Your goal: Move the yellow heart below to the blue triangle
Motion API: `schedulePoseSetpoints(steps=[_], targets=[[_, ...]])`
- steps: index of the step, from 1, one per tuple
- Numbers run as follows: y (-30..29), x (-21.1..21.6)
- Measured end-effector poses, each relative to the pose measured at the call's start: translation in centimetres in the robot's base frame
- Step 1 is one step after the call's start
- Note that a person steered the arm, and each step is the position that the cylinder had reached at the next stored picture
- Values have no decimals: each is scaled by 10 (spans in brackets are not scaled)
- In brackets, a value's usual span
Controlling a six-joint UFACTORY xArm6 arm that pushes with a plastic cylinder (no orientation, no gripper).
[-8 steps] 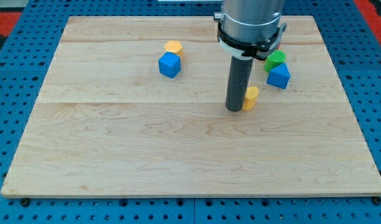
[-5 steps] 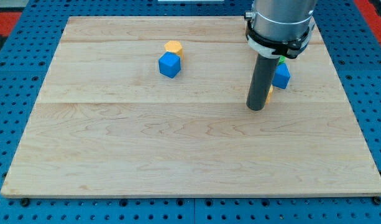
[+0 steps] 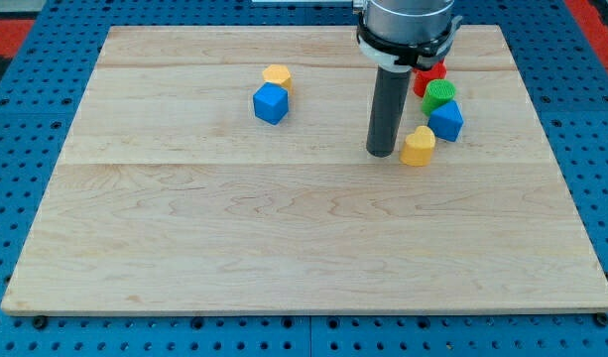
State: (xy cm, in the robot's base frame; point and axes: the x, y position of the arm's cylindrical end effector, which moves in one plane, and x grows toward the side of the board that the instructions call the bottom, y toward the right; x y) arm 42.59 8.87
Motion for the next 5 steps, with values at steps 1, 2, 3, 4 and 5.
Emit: schedulePoseSetpoints(steps=[1, 2, 3, 4, 5], targets=[[12, 0], [22, 0], [31, 0], [37, 0], [48, 0]])
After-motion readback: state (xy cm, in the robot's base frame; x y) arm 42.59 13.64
